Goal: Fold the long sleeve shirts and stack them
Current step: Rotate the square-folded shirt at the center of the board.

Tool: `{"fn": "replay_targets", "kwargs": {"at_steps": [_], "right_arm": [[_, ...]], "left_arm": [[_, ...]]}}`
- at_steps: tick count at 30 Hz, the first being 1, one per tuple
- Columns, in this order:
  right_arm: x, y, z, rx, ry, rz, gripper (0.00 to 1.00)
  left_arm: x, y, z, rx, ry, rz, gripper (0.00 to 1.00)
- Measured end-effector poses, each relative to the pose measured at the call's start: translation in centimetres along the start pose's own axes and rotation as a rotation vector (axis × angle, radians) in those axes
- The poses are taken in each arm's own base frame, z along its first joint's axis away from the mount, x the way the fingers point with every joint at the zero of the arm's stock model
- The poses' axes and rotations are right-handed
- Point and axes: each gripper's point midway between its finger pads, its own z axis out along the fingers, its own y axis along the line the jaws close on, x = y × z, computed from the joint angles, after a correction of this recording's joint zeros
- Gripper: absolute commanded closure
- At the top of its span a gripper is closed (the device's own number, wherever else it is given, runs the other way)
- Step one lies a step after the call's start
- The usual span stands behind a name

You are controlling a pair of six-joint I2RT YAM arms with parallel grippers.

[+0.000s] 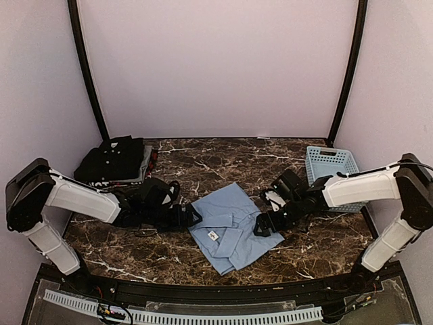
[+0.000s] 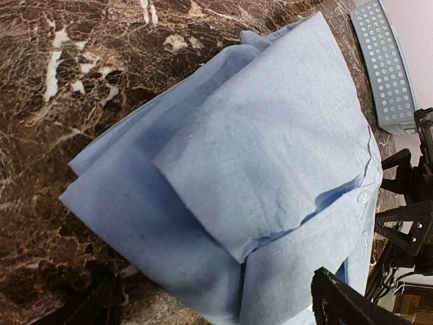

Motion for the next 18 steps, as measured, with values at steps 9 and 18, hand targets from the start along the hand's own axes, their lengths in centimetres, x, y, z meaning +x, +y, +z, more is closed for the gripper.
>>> {"fn": "replay_targets", "kwargs": {"at_steps": [9,18], "right_arm": [[2.6,3.9,-0.1,-0.134,-0.043,-0.042,0.11],[7.5,11.1,0.4,-0.246,0.02,-0.179,0.12]], "left_arm": [[-1.6,-1.6,2.4,0.017,0.012,0.007,0.21],[-9.5,-2.9,6.1,0.051,-0.015,0.066,0.19]]}}
